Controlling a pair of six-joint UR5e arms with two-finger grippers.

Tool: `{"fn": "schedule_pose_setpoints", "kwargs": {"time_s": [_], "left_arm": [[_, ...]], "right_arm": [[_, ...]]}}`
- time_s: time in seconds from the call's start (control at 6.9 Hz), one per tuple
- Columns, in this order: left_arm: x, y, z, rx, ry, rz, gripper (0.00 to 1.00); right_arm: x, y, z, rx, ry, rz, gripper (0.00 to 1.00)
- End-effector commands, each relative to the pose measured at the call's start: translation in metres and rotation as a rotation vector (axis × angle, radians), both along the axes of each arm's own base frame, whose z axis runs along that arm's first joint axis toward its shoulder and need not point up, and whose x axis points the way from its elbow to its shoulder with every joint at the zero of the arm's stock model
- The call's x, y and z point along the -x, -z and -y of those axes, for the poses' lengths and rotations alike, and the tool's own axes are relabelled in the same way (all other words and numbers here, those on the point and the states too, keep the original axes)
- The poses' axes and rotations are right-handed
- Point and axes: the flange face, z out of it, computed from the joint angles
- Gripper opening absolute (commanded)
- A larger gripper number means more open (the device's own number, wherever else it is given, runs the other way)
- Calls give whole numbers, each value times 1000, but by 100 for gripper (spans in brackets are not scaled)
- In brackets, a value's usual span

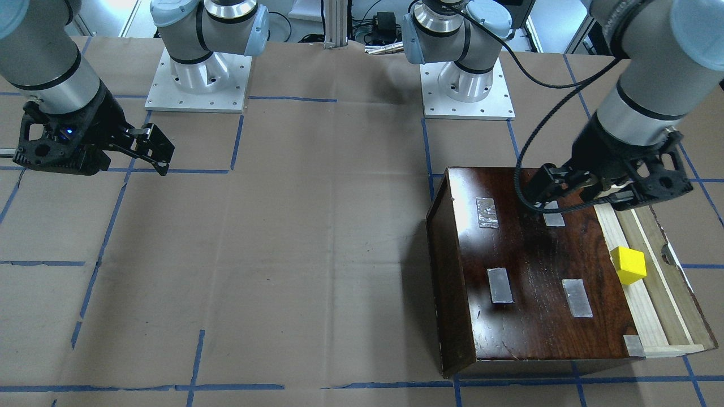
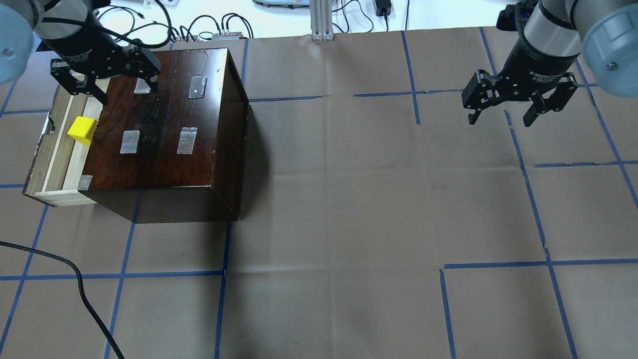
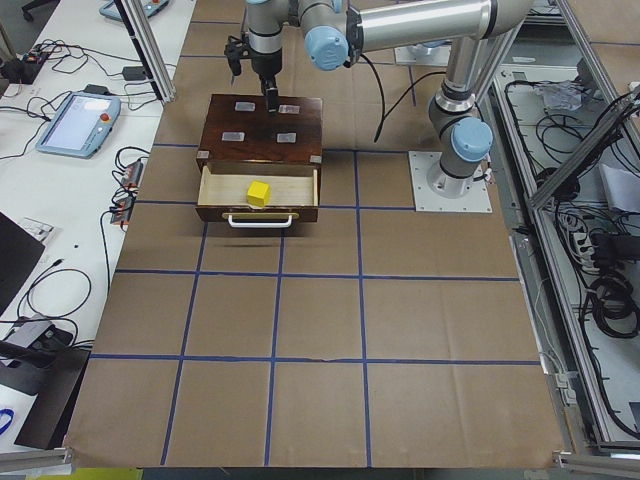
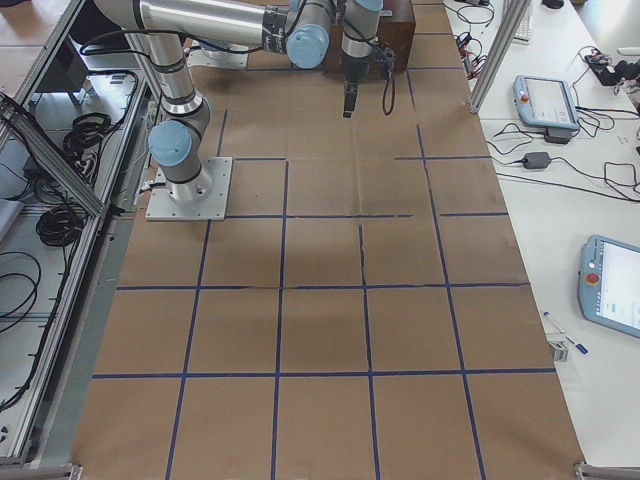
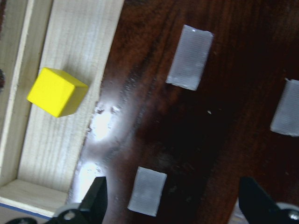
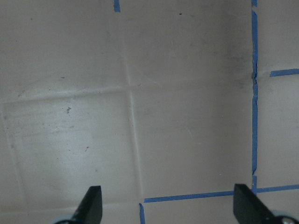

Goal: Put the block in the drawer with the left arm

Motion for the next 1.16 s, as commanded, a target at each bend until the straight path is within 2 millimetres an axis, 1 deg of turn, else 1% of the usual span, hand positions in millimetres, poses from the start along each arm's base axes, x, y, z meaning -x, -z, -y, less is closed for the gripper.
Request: {"fn": "schedule_pose_setpoints", "kwargs": {"time_s": [0.0, 0.14, 0.29, 1.01], "left_arm": [[54, 3, -43, -27, 77, -12, 99], [57, 8, -55, -35, 84, -26, 99], [60, 7, -59, -32, 92, -47, 99], [62, 4, -63, -32, 95, -32, 99]], "right_arm": [[0, -1, 0, 1, 0, 0, 100], [0, 0, 0, 0, 0, 0, 100], [0, -1, 0, 1, 0, 0, 100], [0, -1, 0, 1, 0, 0, 100]]}}
